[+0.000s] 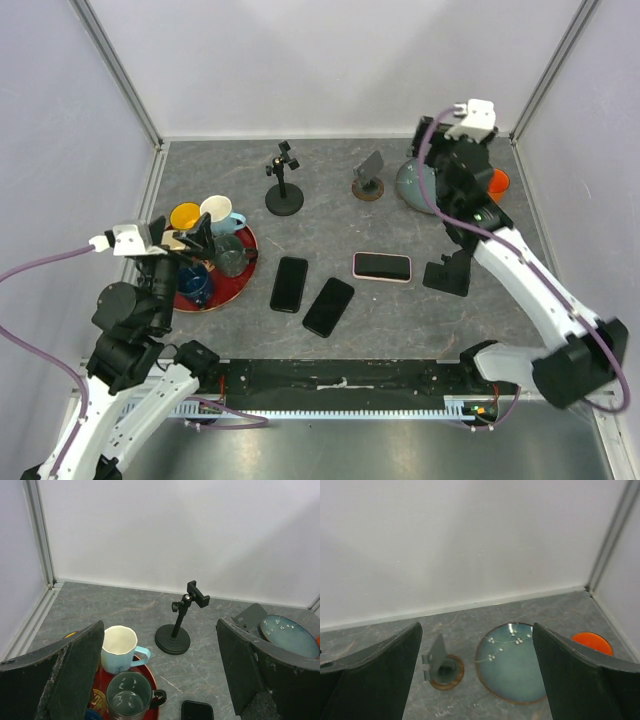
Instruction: Remove the phone from the phone stand
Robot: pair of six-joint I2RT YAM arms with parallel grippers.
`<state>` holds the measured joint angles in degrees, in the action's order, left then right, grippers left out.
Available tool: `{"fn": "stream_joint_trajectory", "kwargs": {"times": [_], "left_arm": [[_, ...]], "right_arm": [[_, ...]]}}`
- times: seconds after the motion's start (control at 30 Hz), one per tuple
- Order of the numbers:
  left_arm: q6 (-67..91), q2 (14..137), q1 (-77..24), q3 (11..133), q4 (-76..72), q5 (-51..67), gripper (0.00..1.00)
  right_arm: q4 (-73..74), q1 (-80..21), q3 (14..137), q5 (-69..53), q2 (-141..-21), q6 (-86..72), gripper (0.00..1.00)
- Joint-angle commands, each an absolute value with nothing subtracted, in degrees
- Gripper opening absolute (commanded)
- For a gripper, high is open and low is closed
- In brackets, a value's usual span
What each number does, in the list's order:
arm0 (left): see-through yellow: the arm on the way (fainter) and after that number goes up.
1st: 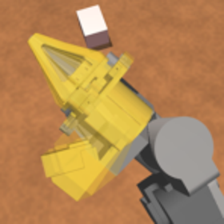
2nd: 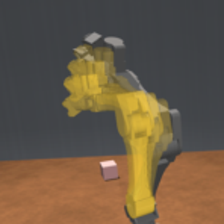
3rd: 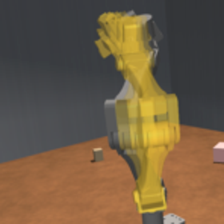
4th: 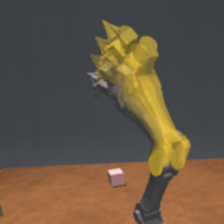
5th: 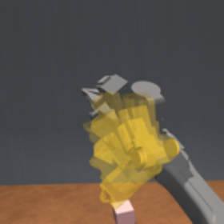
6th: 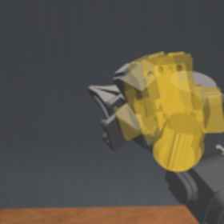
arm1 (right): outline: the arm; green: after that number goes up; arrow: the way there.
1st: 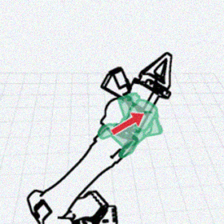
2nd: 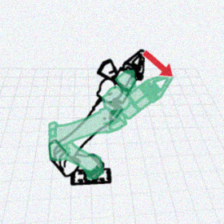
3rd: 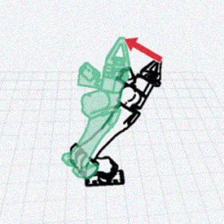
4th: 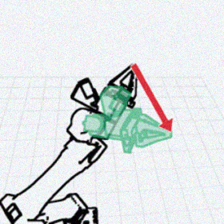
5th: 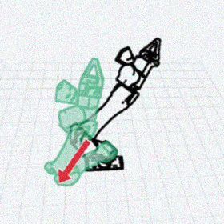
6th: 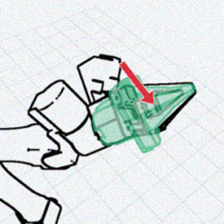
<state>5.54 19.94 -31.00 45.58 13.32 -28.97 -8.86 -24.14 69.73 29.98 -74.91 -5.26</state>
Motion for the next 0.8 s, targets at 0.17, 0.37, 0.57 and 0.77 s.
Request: {"fn": "stream_joint_trajectory", "kwargs": {"times": [0.17,0.37,0.57,0.77], "left_arm": [[1.14,14.77,-31.03,45.0,9.23,-30.85,1.0],[0.09,11.96,-31.03,43.33,7.65,-31.11,1.0],[0.09,9.93,-30.94,41.84,6.24,-31.38,1.0],[0.09,11.07,-30.85,41.22,6.06,-30.67,1.0]], "right_arm": [[-6.24,-23.91,57.14,41.48,-51.88,-5.28,0.98],[-4.66,-23.91,53.09,43.94,-42.03,-3.26,0.98],[-4.22,-23.91,50.8,46.32,-35.52,-1.41,0.98],[-3.78,-23.91,52.82,45.88,-34.98,-0.62,0.98]]}}
